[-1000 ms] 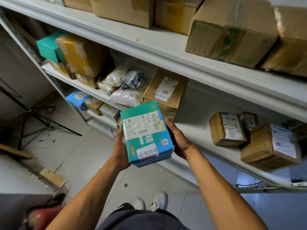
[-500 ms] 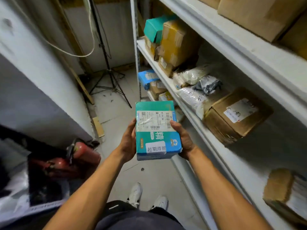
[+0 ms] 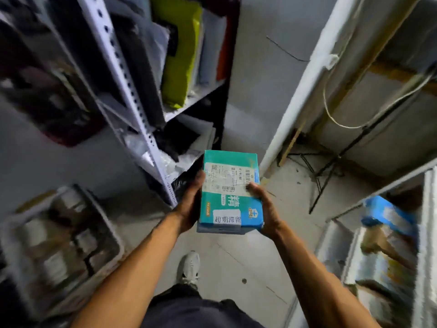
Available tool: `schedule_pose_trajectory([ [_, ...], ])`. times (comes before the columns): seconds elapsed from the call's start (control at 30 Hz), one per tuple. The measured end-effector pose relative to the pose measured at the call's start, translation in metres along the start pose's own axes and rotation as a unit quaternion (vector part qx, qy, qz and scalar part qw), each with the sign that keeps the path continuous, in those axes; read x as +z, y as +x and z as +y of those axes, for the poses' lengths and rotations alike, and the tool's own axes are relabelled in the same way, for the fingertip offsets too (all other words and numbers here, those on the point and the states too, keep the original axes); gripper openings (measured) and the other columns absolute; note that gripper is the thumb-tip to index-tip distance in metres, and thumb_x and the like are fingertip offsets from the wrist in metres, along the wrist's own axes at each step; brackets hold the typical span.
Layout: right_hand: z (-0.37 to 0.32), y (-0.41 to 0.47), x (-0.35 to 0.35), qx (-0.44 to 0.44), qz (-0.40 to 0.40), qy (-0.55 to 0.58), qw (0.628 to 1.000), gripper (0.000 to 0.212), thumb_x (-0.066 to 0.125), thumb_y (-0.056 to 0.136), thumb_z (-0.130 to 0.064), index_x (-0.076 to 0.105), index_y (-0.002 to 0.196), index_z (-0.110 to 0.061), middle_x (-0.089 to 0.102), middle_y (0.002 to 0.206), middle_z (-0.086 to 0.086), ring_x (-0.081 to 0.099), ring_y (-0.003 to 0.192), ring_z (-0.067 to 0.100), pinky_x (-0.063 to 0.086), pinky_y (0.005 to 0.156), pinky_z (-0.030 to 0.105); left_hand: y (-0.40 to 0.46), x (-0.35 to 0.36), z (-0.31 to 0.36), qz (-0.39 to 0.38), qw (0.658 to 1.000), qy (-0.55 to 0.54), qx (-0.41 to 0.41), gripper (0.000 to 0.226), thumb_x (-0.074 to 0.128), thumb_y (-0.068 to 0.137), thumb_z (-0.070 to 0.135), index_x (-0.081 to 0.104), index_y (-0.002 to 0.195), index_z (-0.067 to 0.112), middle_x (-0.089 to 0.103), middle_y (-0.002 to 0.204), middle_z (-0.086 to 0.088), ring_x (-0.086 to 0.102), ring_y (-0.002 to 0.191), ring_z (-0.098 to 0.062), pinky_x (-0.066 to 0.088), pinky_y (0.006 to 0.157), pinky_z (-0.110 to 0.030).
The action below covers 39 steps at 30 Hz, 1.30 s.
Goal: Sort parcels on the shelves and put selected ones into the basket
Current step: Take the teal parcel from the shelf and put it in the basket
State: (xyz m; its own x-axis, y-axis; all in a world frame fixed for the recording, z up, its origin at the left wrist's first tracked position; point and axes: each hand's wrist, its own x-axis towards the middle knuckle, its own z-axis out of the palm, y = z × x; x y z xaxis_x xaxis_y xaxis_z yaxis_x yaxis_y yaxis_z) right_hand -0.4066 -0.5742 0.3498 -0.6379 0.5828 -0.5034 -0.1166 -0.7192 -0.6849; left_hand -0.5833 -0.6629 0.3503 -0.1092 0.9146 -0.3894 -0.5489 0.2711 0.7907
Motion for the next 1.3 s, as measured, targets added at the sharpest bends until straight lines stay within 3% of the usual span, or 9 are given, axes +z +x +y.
schedule_pose_trajectory([
  [0.13,0.014,0.038,0.07,0.086,-0.095,-0.056,0.99,0.105,0.103,0.032,-0.036,0.058,0.123,-0.007,0.074,0.111,0.02,0.076,0.089,0.035,0.064,0.063,0.042,-0.051,-0.063,0.019,0.071,0.995,-0.071,0.026,0.091,0.076,0.062,0.073,0.057,0.135,0.022,0.068,0.129,-0.011,0.067,0.117,-0.029,0.059,0.085,-0.041],
  [0.3,0.055,0.08,0.143,0.162,-0.174,-0.146,0.96,0.12,0.101,0.043,-0.034,0.042,0.142,-0.001,0.069,0.123,0.024,0.073,0.1,0.037,0.063,0.072,0.044,-0.095,-0.135,0.02,0.171,0.971,-0.159,0.053,0.054,0.046,0.09,0.054,0.059,0.129,0.019,0.071,0.122,-0.015,0.069,0.11,-0.032,0.058,0.088,-0.045],
  [0.5,0.11,0.126,0.224,0.232,-0.238,-0.2,0.922,0.103,0.1,0.046,-0.033,0.053,0.133,-0.002,0.068,0.123,0.025,0.072,0.102,0.037,0.062,0.076,0.043,-0.128,-0.222,0.007,0.258,0.928,-0.263,0.06,0.067,0.053,0.088,0.053,0.052,0.142,0.013,0.061,0.134,-0.024,0.061,0.121,-0.042,0.054,0.093,-0.049],
  [0.67,0.167,0.152,0.29,0.296,-0.259,-0.261,0.881,0.116,0.099,0.051,-0.035,0.042,0.147,-0.004,0.062,0.134,0.026,0.066,0.115,0.039,0.058,0.09,0.05,-0.177,-0.282,0.005,0.325,0.876,-0.343,0.1,0.059,0.057,0.082,0.043,0.062,0.129,0.008,0.072,0.114,-0.022,0.074,0.091,-0.034,0.062,0.075,-0.042],
  [0.83,0.217,0.166,0.359,0.33,-0.296,-0.317,0.839,0.116,0.101,0.036,-0.041,0.052,0.136,-0.008,0.072,0.119,0.02,0.074,0.1,0.033,0.061,0.075,0.043,-0.228,-0.338,0.007,0.366,0.847,-0.366,0.122,0.048,0.053,0.089,0.041,0.063,0.123,0.009,0.074,0.11,-0.021,0.075,0.088,-0.033,0.061,0.077,-0.042],
  [0.97,0.242,0.176,0.402,0.365,-0.299,-0.342,0.813,0.122,0.102,0.03,-0.039,0.053,0.137,-0.008,0.074,0.113,0.019,0.075,0.092,0.031,0.062,0.068,0.04,-0.26,-0.381,-0.005,0.404,0.847,-0.334,0.087,0.074,0.073,0.071,0.059,0.062,0.13,0.014,0.069,0.122,-0.022,0.067,0.111,-0.04,0.045,0.107,-0.057],
  [1.1,0.264,0.195,0.422,0.403,-0.286,-0.331,0.804,0.134,0.104,0.029,-0.033,0.045,0.147,-0.009,0.073,0.112,0.021,0.075,0.09,0.033,0.062,0.067,0.041,-0.267,-0.408,-0.002,0.375,0.842,-0.373,0.106,0.052,0.063,0.084,0.047,0.06,0.123,0.012,0.074,0.106,-0.018,0.074,0.091,-0.033,0.061,0.075,-0.044],
  [1.2,0.268,0.22,0.423,0.441,-0.281,-0.288,0.802,0.132,0.105,0.037,-0.021,0.038,0.15,-0.007,0.072,0.114,0.024,0.074,0.094,0.036,0.062,0.069,0.044,-0.265,-0.424,-0.002,0.376,0.867,-0.326,0.041,0.069,0.07,0.077,0.064,0.059,0.132,0.022,0.069,0.123,-0.016,0.066,0.114,-0.038,0.052,0.096,-0.055],
  [1.3,0.278,0.248,0.424,0.481,-0.317,-0.269,0.772,0.11,0.101,0.052,-0.013,0.038,0.142,-0.005,0.072,0.118,0.022,0.073,0.102,0.034,0.062,0.078,0.042,-0.265,-0.439,-0.008,0.407,0.875,-0.264,-0.005,0.064,0.065,0.076,0.069,0.058,0.125,0.028,0.069,0.121,-0.009,0.066,0.111,-0.031,0.058,0.083,-0.046],
])
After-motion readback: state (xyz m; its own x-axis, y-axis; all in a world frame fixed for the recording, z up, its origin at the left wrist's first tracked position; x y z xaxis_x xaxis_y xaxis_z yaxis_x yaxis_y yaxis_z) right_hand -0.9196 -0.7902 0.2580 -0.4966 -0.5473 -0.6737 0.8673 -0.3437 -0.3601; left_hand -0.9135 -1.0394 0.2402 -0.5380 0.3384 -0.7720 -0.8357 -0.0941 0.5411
